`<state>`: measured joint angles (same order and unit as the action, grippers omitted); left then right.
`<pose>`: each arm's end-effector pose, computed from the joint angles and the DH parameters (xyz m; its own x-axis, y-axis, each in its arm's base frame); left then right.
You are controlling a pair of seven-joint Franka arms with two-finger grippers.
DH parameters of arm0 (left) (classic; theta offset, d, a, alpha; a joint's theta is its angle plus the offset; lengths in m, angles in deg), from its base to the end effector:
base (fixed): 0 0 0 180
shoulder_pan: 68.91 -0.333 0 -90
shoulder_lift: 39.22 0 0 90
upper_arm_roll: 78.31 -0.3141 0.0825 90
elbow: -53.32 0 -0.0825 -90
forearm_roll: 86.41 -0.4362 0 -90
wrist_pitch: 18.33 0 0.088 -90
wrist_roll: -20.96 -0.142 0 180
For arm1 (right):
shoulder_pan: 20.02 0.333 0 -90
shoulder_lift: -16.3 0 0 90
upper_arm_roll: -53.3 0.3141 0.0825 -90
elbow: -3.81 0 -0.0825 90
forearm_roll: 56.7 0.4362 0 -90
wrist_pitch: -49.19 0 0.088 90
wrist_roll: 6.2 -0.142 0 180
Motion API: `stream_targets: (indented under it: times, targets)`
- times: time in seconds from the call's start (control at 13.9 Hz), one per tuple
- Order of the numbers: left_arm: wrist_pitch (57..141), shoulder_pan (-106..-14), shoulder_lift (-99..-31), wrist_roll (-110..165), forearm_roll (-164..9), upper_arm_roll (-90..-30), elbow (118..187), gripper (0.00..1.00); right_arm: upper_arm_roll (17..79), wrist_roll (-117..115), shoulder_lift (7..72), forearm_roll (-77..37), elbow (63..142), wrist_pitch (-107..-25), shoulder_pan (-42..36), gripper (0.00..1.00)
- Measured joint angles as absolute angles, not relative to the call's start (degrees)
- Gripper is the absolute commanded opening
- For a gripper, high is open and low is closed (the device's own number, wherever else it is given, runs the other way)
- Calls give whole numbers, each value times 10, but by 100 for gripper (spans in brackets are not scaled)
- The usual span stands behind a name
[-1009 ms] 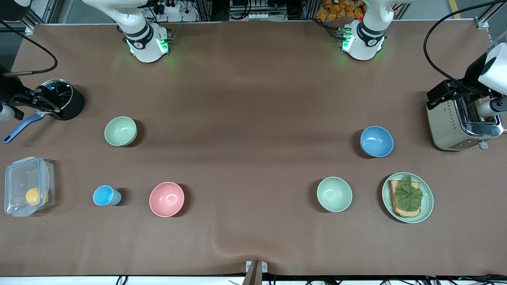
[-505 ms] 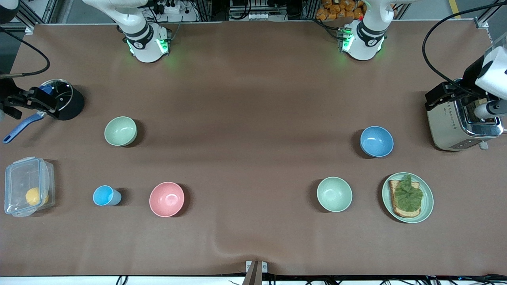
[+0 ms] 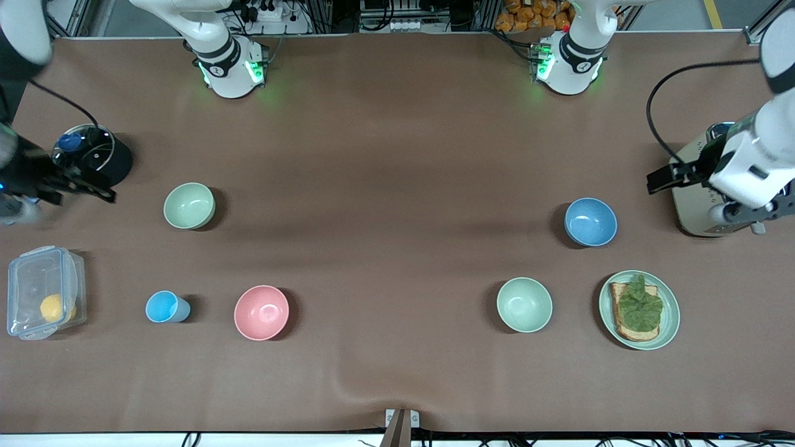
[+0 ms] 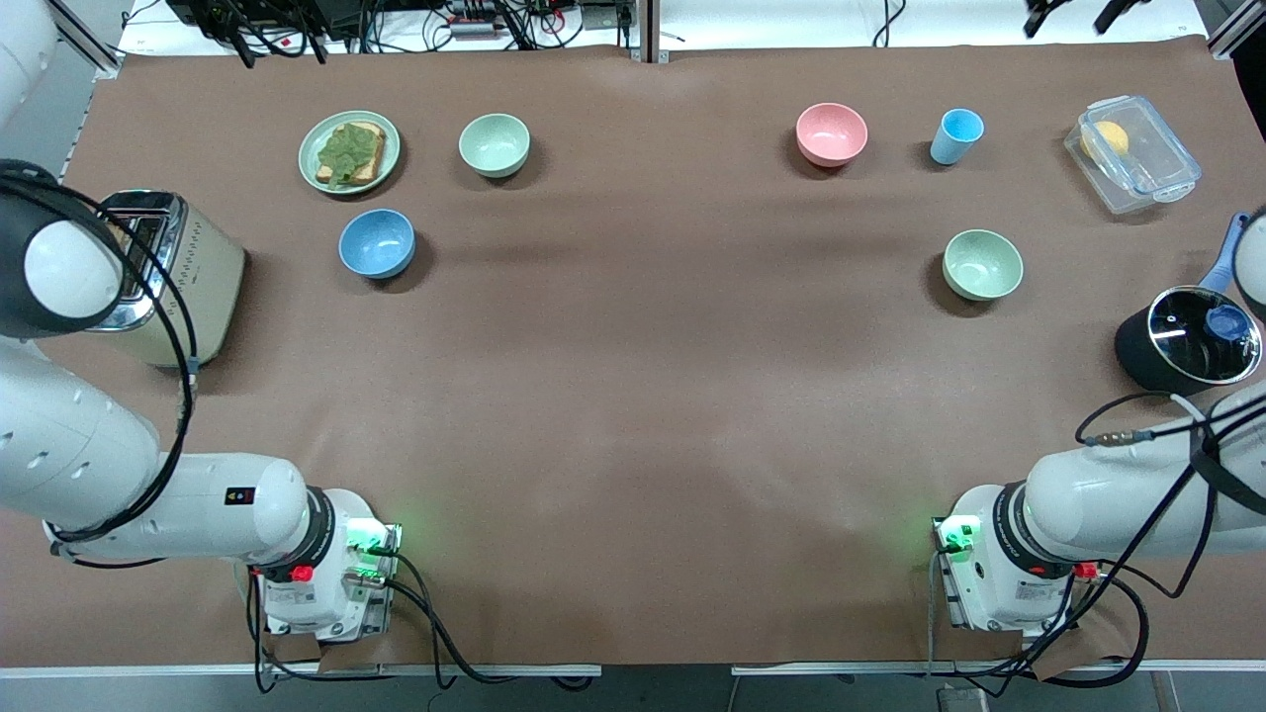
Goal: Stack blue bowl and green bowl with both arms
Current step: 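Reach the right gripper to the green bowl while the left gripper reaches the blue bowl, then grasp the green bowl with the right gripper while the left gripper grasps the blue bowl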
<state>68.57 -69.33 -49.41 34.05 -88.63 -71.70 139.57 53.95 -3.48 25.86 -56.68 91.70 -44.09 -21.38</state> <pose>0.6399 -0.0590 0.5067 0.9802 0.1220 -0.1562 0.1147 -0.9919 -0.0549 0.6541 -0.0085 0.5063 0.9968 0.0351 -0.0725 0.0347 -0.9994 -0.0057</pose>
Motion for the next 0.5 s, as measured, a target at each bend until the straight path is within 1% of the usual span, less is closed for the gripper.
stream_targets:
  times: [0.14, 0.22, 0.36, 0.5]
  targets:
    - [688, -694, -521, 341, -886, -717, 1404, 100, 539, -29, 279, -567, 928, -439, -215, 100]
    - [694, -694, -535, 341, -890, -717, 1411, 100, 538, -24, 279, -567, 946, -443, -216, 100]
    - [732, -696, -555, 341, -907, -717, 1441, 100, 537, -23, 270, -565, 1003, -491, -224, 100]
    - [787, -696, -561, 341, -917, -718, 1490, 100, 536, -18, 250, -553, 1081, -550, -245, 100]
